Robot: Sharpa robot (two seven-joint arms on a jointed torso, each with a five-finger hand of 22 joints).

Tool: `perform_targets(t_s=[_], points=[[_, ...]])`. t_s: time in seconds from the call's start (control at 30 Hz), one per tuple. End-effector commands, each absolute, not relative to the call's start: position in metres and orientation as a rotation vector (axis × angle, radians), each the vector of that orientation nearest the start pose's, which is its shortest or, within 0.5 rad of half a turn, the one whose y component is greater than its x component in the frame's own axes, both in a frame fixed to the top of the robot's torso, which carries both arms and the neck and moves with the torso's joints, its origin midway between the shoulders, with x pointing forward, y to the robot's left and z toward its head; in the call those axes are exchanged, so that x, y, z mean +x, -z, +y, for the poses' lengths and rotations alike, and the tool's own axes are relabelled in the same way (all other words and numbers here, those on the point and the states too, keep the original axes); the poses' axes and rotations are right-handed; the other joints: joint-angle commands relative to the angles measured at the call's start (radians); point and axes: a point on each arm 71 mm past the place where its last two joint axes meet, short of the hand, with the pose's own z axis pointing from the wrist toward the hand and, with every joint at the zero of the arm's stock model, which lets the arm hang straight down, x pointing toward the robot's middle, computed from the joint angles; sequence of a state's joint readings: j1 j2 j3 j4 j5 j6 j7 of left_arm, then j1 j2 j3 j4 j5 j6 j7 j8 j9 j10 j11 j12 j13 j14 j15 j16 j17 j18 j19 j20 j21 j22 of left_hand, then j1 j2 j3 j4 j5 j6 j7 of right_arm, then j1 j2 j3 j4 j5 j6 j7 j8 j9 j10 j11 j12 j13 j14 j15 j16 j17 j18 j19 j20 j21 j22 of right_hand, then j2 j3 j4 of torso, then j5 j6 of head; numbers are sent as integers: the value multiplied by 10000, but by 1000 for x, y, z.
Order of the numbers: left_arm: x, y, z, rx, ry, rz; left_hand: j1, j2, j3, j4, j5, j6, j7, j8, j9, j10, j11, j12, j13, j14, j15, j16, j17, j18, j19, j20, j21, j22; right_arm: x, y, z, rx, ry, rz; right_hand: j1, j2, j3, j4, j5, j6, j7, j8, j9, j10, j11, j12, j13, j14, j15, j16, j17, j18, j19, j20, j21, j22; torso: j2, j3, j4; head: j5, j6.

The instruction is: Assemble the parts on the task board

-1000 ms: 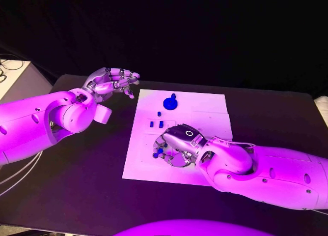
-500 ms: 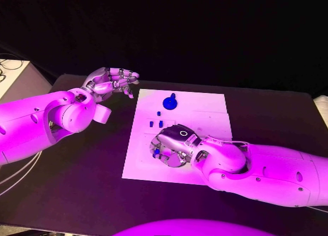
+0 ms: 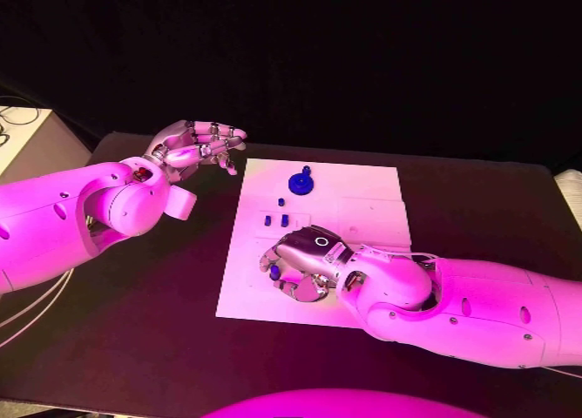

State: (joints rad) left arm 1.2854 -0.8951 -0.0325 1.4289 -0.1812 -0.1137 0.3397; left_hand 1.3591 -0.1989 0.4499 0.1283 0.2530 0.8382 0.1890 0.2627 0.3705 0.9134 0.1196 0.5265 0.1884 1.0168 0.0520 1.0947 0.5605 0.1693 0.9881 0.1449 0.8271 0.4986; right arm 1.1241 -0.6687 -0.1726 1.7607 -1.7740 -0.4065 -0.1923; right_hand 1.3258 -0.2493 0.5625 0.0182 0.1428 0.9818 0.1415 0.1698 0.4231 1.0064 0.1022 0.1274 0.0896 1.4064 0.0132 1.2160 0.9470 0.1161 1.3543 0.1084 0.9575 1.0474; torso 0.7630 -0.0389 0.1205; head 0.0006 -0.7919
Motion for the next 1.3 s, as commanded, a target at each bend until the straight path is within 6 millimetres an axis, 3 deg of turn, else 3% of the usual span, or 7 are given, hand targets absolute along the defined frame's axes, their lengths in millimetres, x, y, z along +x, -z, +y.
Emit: perform_targets(t_s=[0.03, 0.3, 0.53, 0.83, 1.1, 1.2, 1.3], points=[[514, 138, 250, -8533, 15585, 15013, 2, 34, -15, 61, 10, -53, -20, 57, 0, -36, 42, -29, -11, -81, 20, 43, 16, 141, 8, 28, -71, -10, 374, 221, -56, -5539, -9166, 15486, 184, 32, -340, 42, -37, -261, 28, -173, -63, -283, 59, 114, -73, -222, 51, -208, -385, 191, -186, 41, -431, -322, 2, 14, 2, -3, 14], [514, 138, 251, -8550, 15570, 15038, 3, 29, -18, 64, 9, -58, -23, 57, -2, -50, 43, -36, -14, -84, 20, 44, 17, 141, 8, 29, -74, -12, 375, 218, -60, -5177, -9275, 15098, 1343, 379, -2576, 802, 121, -877, -77, -760, -400, -1696, 314, 707, -183, -1412, 280, -1151, -2367, 509, -1064, 260, -2553, -1866, 11, 16, 3, -29, 75], [514, 139, 252, -8564, 15552, 15053, 3, 29, -18, 64, 9, -58, -23, 57, -2, -50, 43, -36, -14, -84, 20, 44, 17, 141, 8, 29, -74, -12, 374, 210, -71, -4286, -9814, 14511, 2638, 148, -3865, 2696, 205, -1278, -248, -997, -537, -2476, 376, 1676, -147, -1699, 346, -990, -3004, 567, -1108, 325, -3095, -2185, 7, 22, 1, -113, 169], [511, 139, 254, -8563, 15544, 15007, 3, 29, -18, 64, 9, -58, -23, 57, -2, -50, 43, -36, -14, -84, 20, 44, 17, 141, 8, 29, -74, -12, 398, 193, -132, 20, -9970, 16013, 2195, 571, -3250, 2699, 383, -496, 144, -651, -487, -323, -123, 2977, -4, -904, -59, -148, -1988, 374, -401, -36, -1967, -1242, -3, -6, -23, -568, 439], [506, 140, 263, -8716, 15433, 14833, 32, 30, -19, 68, 12, -77, -32, 58, -5, -79, 38, -42, -23, -97, 19, 45, 21, 143, 7, 29, -85, -18, 413, 182, -202, 2685, -8853, 17983, 1531, 355, -2643, 2640, 138, 375, -134, -209, -413, 2012, -609, 4497, 1099, 246, -497, 884, -38, -3, 641, -420, 265, 547, -41, 6, -126, -984, 530], [505, 141, 264, -8792, 15437, 14805, 40, 30, -17, 65, 13, -79, -34, 59, -6, -79, 36, -41, -24, -98, 17, 45, 22, 143, 8, 28, -86, -18, 410, 181, -223, 2940, -8318, 18574, 1200, 287, -2632, 2611, 157, 443, -259, -20, -357, 1981, -742, 7061, 3987, 737, -649, 1503, 1398, -251, 1101, -539, 1523, 1572, -75, 9, -123, -1108, 518], [502, 143, 263, -8834, 15509, 14857, 40, 30, -17, 65, 13, -79, -34, 59, -6, -79, 36, -41, -24, -98, 17, 45, 22, 143, 8, 28, -86, -18, 402, 181, -243, 3082, -7726, 18897, 428, 310, -2986, 2677, 551, 376, -277, 247, -266, 3108, -722, 11106, 9633, 1034, -630, 2236, 3020, -423, 1315, -546, 2481, 2408, -107, 10, -111, -1266, 479]])
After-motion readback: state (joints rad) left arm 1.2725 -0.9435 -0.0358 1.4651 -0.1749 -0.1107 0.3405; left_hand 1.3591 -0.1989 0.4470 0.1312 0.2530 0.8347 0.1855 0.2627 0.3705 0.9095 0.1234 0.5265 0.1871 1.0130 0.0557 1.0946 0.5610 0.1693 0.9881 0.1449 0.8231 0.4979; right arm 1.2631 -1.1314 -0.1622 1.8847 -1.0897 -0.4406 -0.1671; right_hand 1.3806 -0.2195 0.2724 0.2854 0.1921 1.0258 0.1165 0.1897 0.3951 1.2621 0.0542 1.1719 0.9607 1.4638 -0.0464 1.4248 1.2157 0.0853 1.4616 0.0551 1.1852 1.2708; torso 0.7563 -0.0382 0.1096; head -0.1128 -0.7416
